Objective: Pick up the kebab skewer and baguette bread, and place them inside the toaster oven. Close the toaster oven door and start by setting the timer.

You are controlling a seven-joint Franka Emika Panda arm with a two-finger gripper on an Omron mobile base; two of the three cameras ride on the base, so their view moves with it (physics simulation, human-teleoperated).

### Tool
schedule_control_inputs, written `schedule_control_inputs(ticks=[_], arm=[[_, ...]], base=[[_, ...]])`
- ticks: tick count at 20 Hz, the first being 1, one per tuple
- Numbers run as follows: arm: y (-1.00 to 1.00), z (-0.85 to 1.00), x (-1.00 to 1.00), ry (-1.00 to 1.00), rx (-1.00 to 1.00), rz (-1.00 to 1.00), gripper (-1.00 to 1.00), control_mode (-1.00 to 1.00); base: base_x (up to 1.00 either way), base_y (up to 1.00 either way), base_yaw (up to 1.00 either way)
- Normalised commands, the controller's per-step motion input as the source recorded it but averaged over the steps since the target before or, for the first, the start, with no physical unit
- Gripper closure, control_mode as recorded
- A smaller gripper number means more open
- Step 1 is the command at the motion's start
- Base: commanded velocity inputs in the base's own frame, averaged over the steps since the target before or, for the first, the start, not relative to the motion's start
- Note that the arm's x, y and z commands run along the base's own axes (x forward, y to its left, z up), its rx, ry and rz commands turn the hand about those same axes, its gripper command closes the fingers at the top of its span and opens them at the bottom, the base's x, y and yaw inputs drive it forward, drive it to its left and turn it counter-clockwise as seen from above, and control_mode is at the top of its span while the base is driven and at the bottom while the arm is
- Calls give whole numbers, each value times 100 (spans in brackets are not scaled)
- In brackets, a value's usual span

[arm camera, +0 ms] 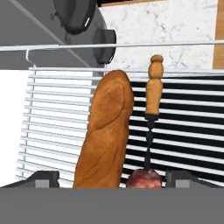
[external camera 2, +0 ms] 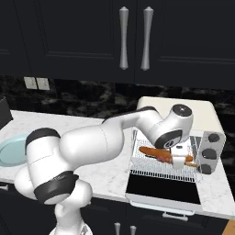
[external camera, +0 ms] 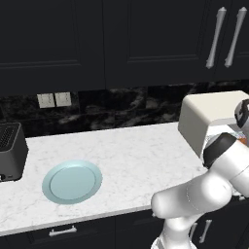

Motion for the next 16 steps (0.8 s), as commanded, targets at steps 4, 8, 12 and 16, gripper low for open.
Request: schedule_control_inputs(ticks=[4,8,12,16], arm=[[-26,8,-34,0,-1,0,-100,-100],[-27,7,-78,-7,-5,8,-100,-100],[5,19,-46,-21,-5,30,-100,-100],[2,6,-5,-16,-6,47,-100,-100]], base=[[0,0,0],[0,0,0],[0,0,0],[0,0,0]])
